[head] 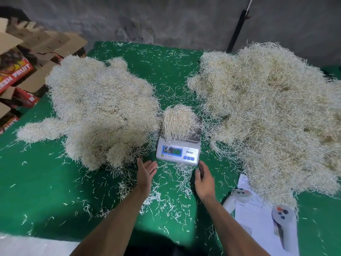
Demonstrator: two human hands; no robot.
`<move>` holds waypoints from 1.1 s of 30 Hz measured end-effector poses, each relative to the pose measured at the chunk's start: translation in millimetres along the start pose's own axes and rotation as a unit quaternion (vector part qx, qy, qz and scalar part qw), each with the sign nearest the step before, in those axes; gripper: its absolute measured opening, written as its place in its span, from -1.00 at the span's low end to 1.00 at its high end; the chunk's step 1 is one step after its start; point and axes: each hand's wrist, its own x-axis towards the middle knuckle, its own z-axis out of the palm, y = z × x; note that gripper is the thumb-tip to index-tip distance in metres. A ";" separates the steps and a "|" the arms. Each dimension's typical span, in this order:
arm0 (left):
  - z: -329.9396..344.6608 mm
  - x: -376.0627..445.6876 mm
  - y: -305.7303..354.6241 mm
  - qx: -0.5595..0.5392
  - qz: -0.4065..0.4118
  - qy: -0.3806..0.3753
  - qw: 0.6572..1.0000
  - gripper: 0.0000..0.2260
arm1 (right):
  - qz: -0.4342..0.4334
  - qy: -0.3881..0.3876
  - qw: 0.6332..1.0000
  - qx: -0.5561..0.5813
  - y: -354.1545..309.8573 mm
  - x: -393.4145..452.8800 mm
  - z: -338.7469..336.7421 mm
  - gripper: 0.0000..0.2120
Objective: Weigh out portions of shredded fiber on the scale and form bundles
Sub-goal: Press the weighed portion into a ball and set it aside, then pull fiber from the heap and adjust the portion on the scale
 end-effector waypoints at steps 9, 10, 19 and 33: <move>28.8 4.9 34.3 0.133 0.091 0.026 0.987 -0.59 | -0.004 0.081 0.996 -0.024 -20.4 29.3 -8.9 -0.72; 37.6 7.3 44.6 0.150 0.142 0.042 0.977 -0.66 | -0.013 0.110 0.994 -0.006 -31.4 40.8 -13.6 -0.74; 121.3 50.9 139.5 0.233 0.174 0.072 0.954 -0.21 | -0.035 0.016 0.985 0.171 -151.0 133.7 -25.0 -0.59; 169.4 55.2 185.0 0.166 0.034 -0.147 0.974 -0.42 | 0.109 0.028 0.942 0.316 -185.1 195.5 -84.3 -0.70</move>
